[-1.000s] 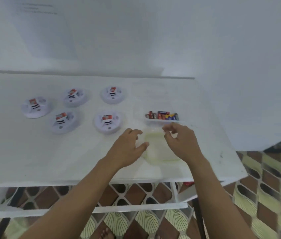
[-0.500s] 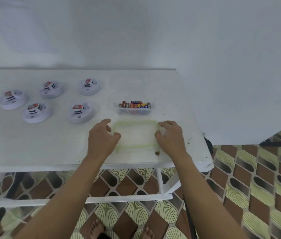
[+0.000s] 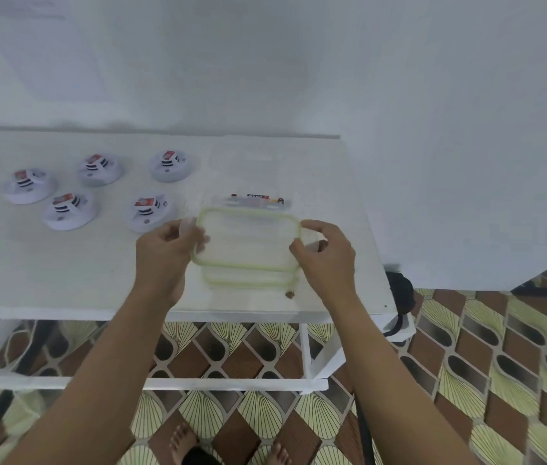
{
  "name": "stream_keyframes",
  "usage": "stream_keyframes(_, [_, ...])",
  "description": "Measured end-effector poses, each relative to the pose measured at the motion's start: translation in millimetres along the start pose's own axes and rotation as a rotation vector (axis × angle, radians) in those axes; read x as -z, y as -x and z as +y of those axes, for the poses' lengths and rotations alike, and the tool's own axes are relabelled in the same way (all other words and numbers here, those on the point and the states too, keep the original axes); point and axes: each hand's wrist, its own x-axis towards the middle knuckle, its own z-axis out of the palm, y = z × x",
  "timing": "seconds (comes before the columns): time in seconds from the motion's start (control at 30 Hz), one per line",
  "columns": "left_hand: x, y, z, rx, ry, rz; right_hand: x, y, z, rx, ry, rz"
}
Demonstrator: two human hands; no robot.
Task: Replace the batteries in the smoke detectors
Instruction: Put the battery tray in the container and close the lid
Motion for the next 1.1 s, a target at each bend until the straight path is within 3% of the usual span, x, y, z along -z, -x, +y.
stream_keyframes(0.13, [-2.1, -3.5, 12.9, -0.054, 0.107, -0.127, 2.3, -8.9, -2.4, -0.068, -0.215, -0.003])
stream_keyframes(0.37, [-9.4, -11.8, 19.3, -0.383, -0.22, -0.053, -2.9, -24.5, -21.4, 0.014, -0.163, 0.039])
stream_keyframes(0.53, [-22.4, -15.9, 30.3, -0.281, 0.102, -0.175, -3.1, -44.4, -27.0, -0.043, -0.255, -0.007])
stream_keyframes(0.7, [-28.2, -32.4, 32.9, -0.1, 0.353, -0.16, -5.2, -61.2, -25.3, -0.09, -0.433, -0.085])
stream_keyframes(0.87, [-27.6, -58.1, 16.4, -0.173, 0.107, -0.121, -14.2, -78.8, -12.3, -0.176, -0.481, -0.189])
stream_keyframes(0.97, [-28.4, -71.1, 12.9, -0.179, -0.039, -0.074, -17.3, -87.1, -11.6, -0.197, -0.52, -0.158])
stream_keyframes(1.1, [-40.0, -90.2, 12.7, -0.191, -0.087, -0.067, -28.3, -95.3, -11.4, -0.055, -0.159, -0.121])
